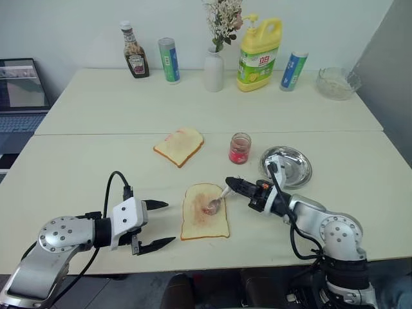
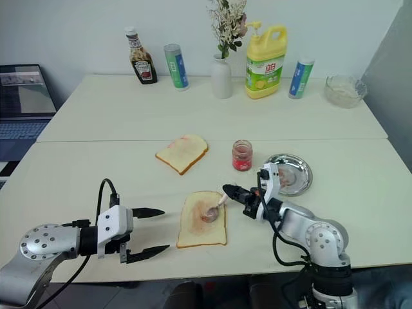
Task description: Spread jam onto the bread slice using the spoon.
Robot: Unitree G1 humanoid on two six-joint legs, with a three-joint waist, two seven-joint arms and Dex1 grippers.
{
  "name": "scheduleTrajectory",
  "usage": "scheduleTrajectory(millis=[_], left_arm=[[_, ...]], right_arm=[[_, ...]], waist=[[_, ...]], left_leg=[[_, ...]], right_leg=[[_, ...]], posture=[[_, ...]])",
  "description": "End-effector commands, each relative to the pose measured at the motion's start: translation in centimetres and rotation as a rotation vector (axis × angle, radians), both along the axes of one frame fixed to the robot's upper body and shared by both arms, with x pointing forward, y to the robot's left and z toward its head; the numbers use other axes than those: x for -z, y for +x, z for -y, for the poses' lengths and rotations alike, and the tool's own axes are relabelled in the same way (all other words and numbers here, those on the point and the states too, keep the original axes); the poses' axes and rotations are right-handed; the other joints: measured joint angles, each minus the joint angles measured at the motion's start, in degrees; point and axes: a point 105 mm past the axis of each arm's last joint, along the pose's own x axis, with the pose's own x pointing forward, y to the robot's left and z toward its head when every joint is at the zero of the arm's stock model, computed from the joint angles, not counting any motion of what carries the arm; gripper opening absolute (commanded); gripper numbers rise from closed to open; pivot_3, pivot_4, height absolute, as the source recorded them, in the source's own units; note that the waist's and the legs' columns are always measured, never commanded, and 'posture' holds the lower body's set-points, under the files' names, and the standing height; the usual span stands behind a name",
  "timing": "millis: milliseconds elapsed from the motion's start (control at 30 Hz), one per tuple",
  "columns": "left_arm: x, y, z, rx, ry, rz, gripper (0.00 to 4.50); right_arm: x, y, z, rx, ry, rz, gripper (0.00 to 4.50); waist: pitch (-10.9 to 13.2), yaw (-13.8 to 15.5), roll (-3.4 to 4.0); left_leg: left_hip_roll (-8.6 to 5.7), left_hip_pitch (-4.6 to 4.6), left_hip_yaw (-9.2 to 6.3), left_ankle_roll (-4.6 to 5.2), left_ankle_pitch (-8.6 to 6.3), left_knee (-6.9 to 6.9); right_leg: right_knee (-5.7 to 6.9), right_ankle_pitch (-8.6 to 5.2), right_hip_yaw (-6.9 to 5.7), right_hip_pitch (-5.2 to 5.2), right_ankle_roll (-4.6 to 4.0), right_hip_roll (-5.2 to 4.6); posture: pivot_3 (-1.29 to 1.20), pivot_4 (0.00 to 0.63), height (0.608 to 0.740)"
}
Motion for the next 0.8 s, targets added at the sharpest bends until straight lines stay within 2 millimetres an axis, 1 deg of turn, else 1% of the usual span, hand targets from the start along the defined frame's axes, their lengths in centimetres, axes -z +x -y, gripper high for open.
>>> scheduleTrajectory(millis=[33,100,233,300,367,567,800], left_arm=[[-0.9,0.1,0.6,0.022,-0.005,0.036,4.50],[-1.0,0.2,0.6,0.023,-0.006,0.037,4.50],[-1.2,0.2,0.9,0.028,-0.008,0.037,4.50],[-1.3,0.3,0.9,0.030,-0.009,0.037,4.50],[-1.3,0.3,0.9,0.030,-0.010,0.036,4.50],[-1.4,0.4,1.1,0.033,-0.015,0.036,4.50],[-1.4,0.5,1.3,0.043,-0.016,0.037,4.50]], right_arm=[[-2.4,0.9,0.1,0.045,0.054,0.085,0.04],[-2.4,1.4,0.0,0.063,0.065,0.071,0.04],[-0.5,1.8,-1.2,0.070,0.086,-0.033,0.04],[0.6,1.3,-1.7,0.054,0.086,-0.095,0.04],[1.3,0.8,-1.8,0.037,0.092,-0.138,0.04],[2.2,-0.7,-1.3,0.021,0.101,-0.205,0.04],[2.3,-1.8,0.0,0.003,0.111,-0.243,0.04]], waist=[[0.00,0.00,0.00],[0.00,0.00,0.00],[0.00,-0.02,0.00],[0.00,-0.02,0.00],[0.00,0.05,0.00],[0.00,-0.02,0.00],[0.00,-0.02,0.00]], left_leg=[[0.00,0.00,0.00,0.00,0.00,0.00],[0.00,0.00,-0.01,0.00,0.00,0.00],[0.00,-0.01,0.01,0.00,0.00,-0.02],[0.00,-0.02,0.01,0.00,0.00,-0.02],[-0.01,-0.02,0.01,0.00,0.00,-0.02],[0.00,-0.01,0.00,0.00,0.00,-0.03],[-0.01,-0.01,0.01,0.00,0.00,-0.03]], right_leg=[[0.01,0.00,0.00,0.00,0.00,0.00],[0.01,0.00,-0.01,0.00,0.00,0.01],[-0.01,0.05,0.01,-0.01,-0.08,0.00],[-0.01,0.05,0.01,-0.02,-0.09,0.00],[-0.01,0.05,0.00,-0.02,-0.09,-0.01],[0.00,0.05,0.00,-0.01,-0.09,-0.01],[-0.02,0.04,0.01,-0.01,-0.08,-0.01]], posture=[[0.00,0.150,0.740],[0.00,0.150,0.740],[0.00,0.150,0.740],[0.00,0.150,0.740],[0.00,0.150,0.740],[0.00,0.150,0.740],[0.00,0.150,0.740]])
